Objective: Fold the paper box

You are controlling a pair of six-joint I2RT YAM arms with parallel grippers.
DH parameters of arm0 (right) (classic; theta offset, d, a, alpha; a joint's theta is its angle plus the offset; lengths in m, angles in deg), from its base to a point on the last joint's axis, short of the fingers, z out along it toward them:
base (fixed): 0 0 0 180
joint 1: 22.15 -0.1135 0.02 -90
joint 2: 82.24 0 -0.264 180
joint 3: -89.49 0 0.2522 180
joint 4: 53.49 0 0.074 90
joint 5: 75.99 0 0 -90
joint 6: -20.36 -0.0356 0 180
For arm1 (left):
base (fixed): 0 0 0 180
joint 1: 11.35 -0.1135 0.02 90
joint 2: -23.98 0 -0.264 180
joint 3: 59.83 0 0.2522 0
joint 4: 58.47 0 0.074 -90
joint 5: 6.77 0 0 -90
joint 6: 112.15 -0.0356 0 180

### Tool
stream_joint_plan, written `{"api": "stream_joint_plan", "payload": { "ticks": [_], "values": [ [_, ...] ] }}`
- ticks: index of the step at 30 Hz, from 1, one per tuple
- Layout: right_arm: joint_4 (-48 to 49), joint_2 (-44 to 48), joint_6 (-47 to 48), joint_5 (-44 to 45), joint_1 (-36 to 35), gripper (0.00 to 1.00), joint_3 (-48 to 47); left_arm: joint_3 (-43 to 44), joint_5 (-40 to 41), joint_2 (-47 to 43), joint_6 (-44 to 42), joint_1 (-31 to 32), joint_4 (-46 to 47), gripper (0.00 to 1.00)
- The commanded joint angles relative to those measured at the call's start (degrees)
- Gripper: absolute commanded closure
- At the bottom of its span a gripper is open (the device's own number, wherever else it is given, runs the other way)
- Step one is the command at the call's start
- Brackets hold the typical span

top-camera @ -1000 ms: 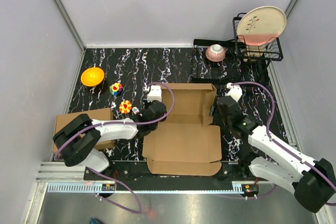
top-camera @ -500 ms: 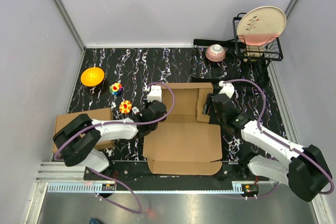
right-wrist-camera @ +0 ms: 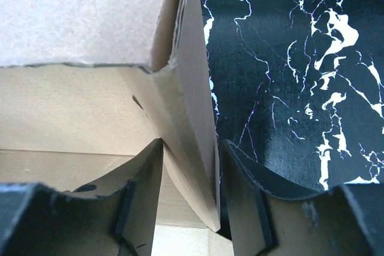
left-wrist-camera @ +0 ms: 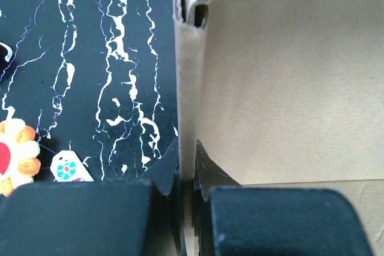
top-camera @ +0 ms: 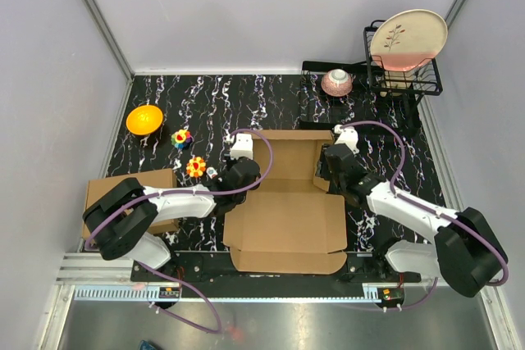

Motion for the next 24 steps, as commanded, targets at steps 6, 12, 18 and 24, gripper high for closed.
{"api": "stream_joint_plan", "payload": {
  "ticks": [6,12,18,24],
  "values": [
    [4.22,-2.09,2.42,3.01,0.55,0.59,-0.72,-1.41,-1.93,-0.66,-2.02,0.57,-2.26,1.0],
    [4.23,-3.67,3.65,4.42,0.46,0.81,-1.42,-1.23,-2.02,-1.01,-1.76,0.66,-2.52,1.0],
    [3.96,-5.43,4.18,5.74,0.46,0.73,-2.38,-1.15,-1.93,-1.54,-1.67,0.66,-3.31,1.0],
    [1.41,-9.29,4.09,8.02,0.55,0.89,-5.46,-0.7,-1.85,-2.15,-1.32,0.75,-4.63,1.0]
  ]
}}
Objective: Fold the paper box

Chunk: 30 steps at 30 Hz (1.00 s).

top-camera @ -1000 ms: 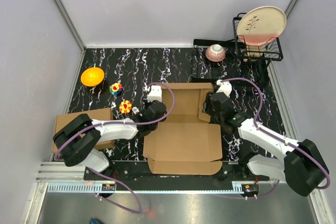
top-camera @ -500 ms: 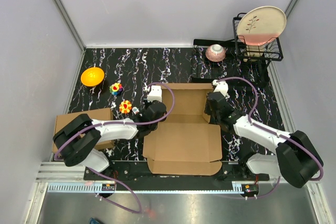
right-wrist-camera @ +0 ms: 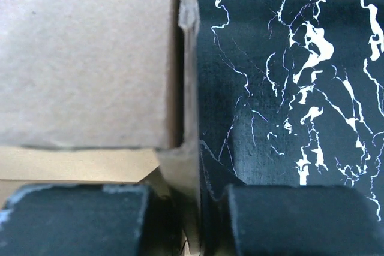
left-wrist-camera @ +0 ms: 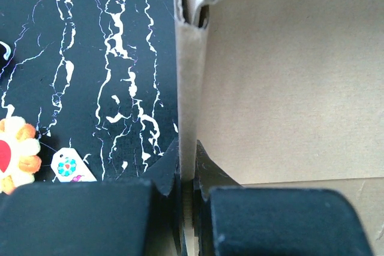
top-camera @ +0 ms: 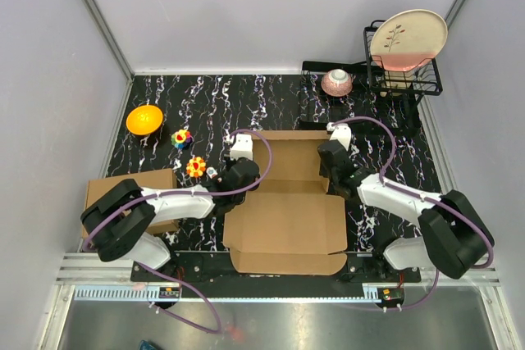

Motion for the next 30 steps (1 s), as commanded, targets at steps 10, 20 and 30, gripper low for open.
{"api": "stream_joint_plan", "payload": {
  "ticks": [10,20,30],
  "values": [
    [-6.13,-2.59,-1.38,6.53,0.27,0.92,-4.39,0.13,-0.73,-1.1,-1.01,0.86,-4.97,1.0],
    [-12.63,-2.16,-4.01,6.18,0.18,1.0,-7.37,3.28,2.26,-0.75,-0.83,1.39,-10.58,1.0],
    [-34.69,-2.41,-4.37,-5.5,0.27,0.98,-22.41,15.23,-5.46,-2.6,-0.4,1.65,-33.69,1.0]
  ]
}}
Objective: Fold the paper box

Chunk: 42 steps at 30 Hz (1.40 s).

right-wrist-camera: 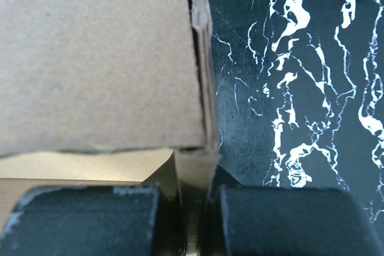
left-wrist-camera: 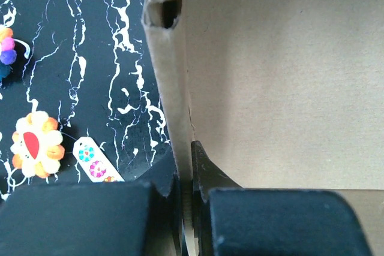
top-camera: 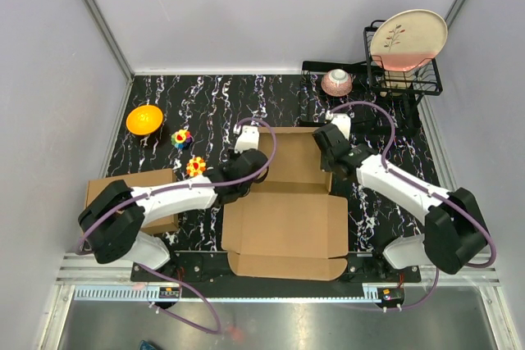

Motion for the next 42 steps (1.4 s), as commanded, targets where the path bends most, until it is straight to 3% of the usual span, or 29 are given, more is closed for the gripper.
{"api": "stream_joint_plan", "payload": {
  "ticks": [1,8,11,12,15,18,19,21,30,37,42],
  "values": [
    [-10.84,0.45,-0.28,-5.97,0.31,0.98,-9.01,8.52,-6.15,-1.18,-2.87,0.62,-18.5,1.0],
    [-19.91,-2.71,2.96,-18.34,0.31,0.88,-15.52,19.35,-21.61,2.77,-3.82,0.62,-33.2,0.97],
    [-22.02,-4.38,3.76,-18.99,0.22,0.65,-15.79,22.34,-28.56,5.75,-5.23,0.62,-37.69,0.94],
    [-22.46,-4.3,3.76,-18.55,0.31,0.54,-15.62,22.78,-30.48,6.38,-5.5,0.62,-39.0,0.93],
    [-22.73,-2.9,2.62,-14.6,0.22,0.35,-15.35,22.88,-29.81,8.4,-5.76,0.62,-39.81,0.92],
    [-22.03,0.62,2.71,-11.52,0.22,0.24,-15.88,23.14,-29.36,10.16,-6.03,0.54,-39.9,0.91],
    [-22.03,2.54,3.06,-10.82,0.22,0.1,-16.58,23.57,-29.27,10.68,-6.11,0.53,-39.98,0.91],
    [-22.81,4.13,4.46,-10.55,0.22,0.01,-17.89,24.02,-29.19,12.18,-6.47,0.53,-40.16,0.91],
    [-20.54,5.2,12.81,-16.6,0.22,0.0,-21.24,26.47,-27.52,14.56,-7.61,0.54,-40.43,0.87],
    [-16.67,3.44,12.82,-29.08,-0.04,0.01,-15.62,28.15,-26.2,14.99,-9.1,0.53,-40.42,0.84],
    [-12.27,3.18,12.03,-28.83,-1.45,0.04,-10.53,27.19,-26.46,14.82,-9.1,0.53,-39.46,0.86]
  ]
}}
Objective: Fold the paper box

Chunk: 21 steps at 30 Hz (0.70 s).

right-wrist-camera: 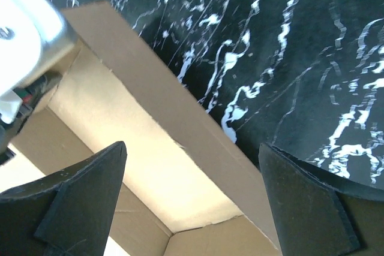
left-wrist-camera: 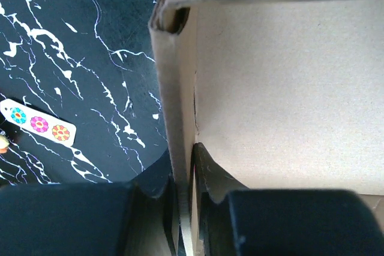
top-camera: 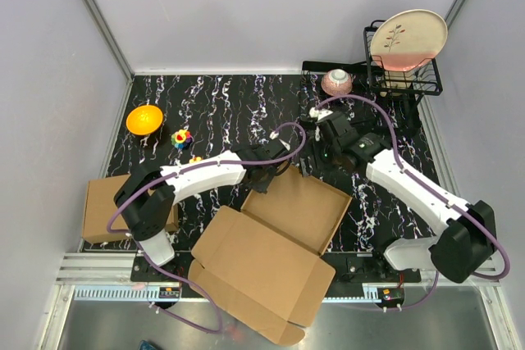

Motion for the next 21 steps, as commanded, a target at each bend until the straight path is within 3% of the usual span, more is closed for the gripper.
{"api": "stream_joint_plan", "payload": {
  "ticks": [1,13,17,18,21],
  "values": [
    [4.87,-1.13,1.51,-4.35,-2.28,0.05,3.75,1.79,1.01,-0.48,-2.33,0.36,1.59,0.87],
    [9.35,-2.1,4.59,0.04,-3.42,0.26,9.12,2.05,0.31,-1.45,-3.38,0.27,1.85,0.86],
    [9.35,-2.71,4.94,0.66,-3.77,0.44,9.12,2.57,0.66,-2.33,-4.0,0.36,1.68,0.84],
    [9.26,-2.89,5.03,0.66,-3.69,0.53,9.03,2.75,0.66,-2.59,-4.09,0.36,1.5,0.84],
    [9.09,-3.33,5.21,1.27,-3.69,0.59,8.86,3.54,1.01,-2.85,-4.52,0.27,0.8,0.83]
  ]
}}
